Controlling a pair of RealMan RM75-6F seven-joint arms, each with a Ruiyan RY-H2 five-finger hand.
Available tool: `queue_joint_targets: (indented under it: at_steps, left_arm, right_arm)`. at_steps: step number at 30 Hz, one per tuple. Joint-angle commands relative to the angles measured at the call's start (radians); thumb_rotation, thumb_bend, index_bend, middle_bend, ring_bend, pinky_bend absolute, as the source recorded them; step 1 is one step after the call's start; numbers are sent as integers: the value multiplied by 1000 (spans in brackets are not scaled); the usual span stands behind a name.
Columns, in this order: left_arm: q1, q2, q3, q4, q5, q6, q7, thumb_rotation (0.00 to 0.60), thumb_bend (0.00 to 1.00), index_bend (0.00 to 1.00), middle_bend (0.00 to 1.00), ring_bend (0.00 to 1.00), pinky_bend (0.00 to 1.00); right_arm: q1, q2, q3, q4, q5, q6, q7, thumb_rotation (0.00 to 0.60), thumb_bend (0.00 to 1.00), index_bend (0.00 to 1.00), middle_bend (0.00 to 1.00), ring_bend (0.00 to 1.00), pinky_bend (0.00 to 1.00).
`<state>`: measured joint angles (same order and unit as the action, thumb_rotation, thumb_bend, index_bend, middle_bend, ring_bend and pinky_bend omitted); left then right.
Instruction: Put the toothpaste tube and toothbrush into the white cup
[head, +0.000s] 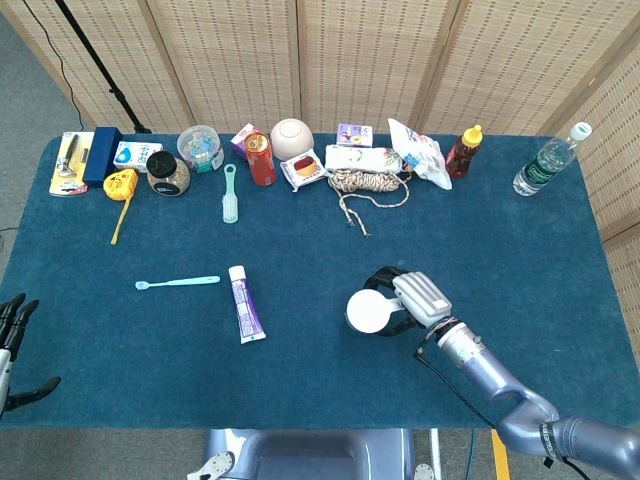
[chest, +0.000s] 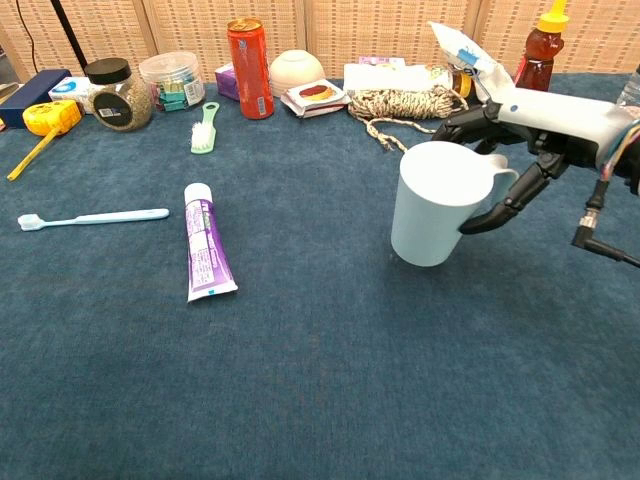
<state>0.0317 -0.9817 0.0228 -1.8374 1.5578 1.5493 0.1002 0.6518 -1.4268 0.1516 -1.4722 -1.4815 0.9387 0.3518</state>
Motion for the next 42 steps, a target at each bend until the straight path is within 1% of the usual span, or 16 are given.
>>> queue_joint_targets:
  at_steps: [1, 4, 7, 12, 15, 24, 29, 35, 39, 42]
  left_arm:
    - [-1, 6, -4, -1, -12, -2, -16, 600, 25, 0, 0, 0, 0]
    - [-3, 12, -5, -2, -18, -6, -26, 600, 25, 0, 0, 0, 0]
    - [-3, 18, -5, -1, -18, -7, -40, 600, 25, 0, 0, 0, 0]
    - [-7, 23, -9, 3, -28, -12, -55, 600, 25, 0, 0, 0, 0]
    - [-12, 24, -10, 1, -34, -22, -55, 600, 25, 0, 0, 0, 0]
    - [-18, 24, -15, -5, -50, -34, -49, 600, 25, 0, 0, 0, 0]
    - [-18, 27, -15, -6, -53, -34, -53, 600, 25, 0, 0, 0, 0]
    - [-18, 28, -15, -7, -57, -37, -56, 600, 25, 0, 0, 0, 0]
    - [-18, 28, -13, -8, -55, -35, -54, 600, 25, 0, 0, 0, 0]
    - [-16, 29, -13, -8, -55, -33, -57, 600, 25, 0, 0, 0, 0]
  right_arm:
    - [63, -34, 78, -40, 97, -37, -147, 600, 0, 467, 474, 239, 318]
    - [91, -55, 112, -61, 176, -55, -240, 600, 0, 468, 474, 239, 318]
    - [122, -82, 135, -51, 247, -62, -338, 600, 0, 468, 476, 239, 318]
    - [163, -126, 152, -42, 347, -70, -447, 600, 0, 469, 479, 239, 318]
    - [182, -149, 155, -39, 381, -73, -481, 600, 0, 461, 480, 239, 318]
    - [221, -206, 167, -23, 470, -92, -515, 600, 0, 457, 481, 239, 318]
    - [235, -230, 151, -6, 470, -88, -540, 600, 0, 453, 480, 238, 318]
    - [232, -255, 137, 8, 480, -90, -520, 600, 0, 456, 479, 239, 318]
    - [235, -274, 136, 11, 468, -79, -511, 600, 0, 453, 478, 238, 318]
    - [236, -280, 133, 13, 461, -77, -507, 600, 0, 425, 451, 232, 317]
